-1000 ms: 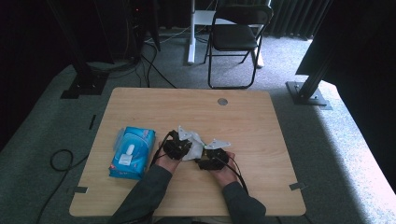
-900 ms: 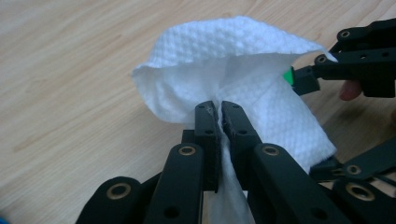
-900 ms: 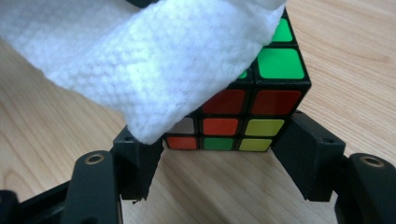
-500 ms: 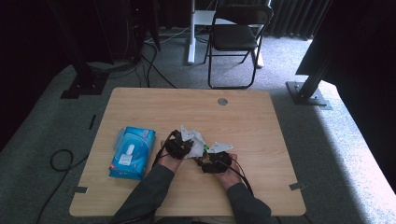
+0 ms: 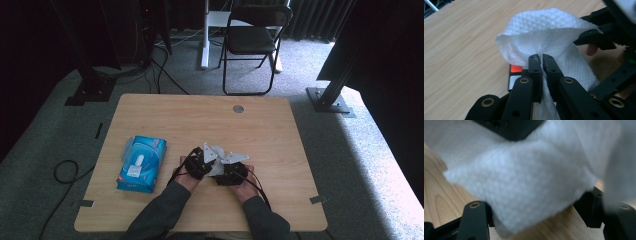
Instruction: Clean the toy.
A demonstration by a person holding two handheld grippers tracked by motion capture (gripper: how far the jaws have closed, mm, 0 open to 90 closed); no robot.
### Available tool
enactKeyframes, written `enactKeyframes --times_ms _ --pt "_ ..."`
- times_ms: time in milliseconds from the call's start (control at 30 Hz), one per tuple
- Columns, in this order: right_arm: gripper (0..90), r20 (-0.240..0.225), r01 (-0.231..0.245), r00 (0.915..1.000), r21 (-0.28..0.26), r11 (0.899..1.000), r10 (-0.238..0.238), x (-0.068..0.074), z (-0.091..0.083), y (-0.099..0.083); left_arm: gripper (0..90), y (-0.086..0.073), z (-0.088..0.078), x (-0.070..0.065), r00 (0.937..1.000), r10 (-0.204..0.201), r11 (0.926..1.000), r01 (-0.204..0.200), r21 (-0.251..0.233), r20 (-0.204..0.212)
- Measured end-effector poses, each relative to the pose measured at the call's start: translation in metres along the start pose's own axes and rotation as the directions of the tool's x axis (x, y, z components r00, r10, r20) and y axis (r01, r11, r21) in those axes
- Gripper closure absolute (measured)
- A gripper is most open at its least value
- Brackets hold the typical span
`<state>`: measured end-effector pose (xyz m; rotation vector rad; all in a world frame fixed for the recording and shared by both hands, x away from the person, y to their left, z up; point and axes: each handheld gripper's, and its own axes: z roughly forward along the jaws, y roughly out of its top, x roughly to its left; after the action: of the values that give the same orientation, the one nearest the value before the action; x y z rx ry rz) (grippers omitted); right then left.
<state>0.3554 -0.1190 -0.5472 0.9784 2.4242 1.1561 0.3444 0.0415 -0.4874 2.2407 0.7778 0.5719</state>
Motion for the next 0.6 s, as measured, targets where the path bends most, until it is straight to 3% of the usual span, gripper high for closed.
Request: enactKeyframes --times_ms 133,333,600 --pt "33.8 -0.006 -0.006 1.0000 0.003 1.000 0.006 -0.0007 0.0003 0.0001 86.8 -0.0031 -0.0010 0.0042 0.9970 -0.059 0.9981 0.060 -0.014 0.050" --pt "33.9 -0.003 -0.002 1.0000 0.005 1.000 0.002 -0.0005 0.0005 0.0002 86.7 -0.0053 -0.0009 0.0077 0.9914 -0.094 0.9950 0.097 -0.024 0.091" --pt "33.9 0.001 -0.001 1.0000 0.012 1.000 0.001 0.0000 0.0008 0.0002 86.6 -0.0051 0.0034 0.0054 0.9880 -0.107 0.9922 0.113 -0.053 0.112"
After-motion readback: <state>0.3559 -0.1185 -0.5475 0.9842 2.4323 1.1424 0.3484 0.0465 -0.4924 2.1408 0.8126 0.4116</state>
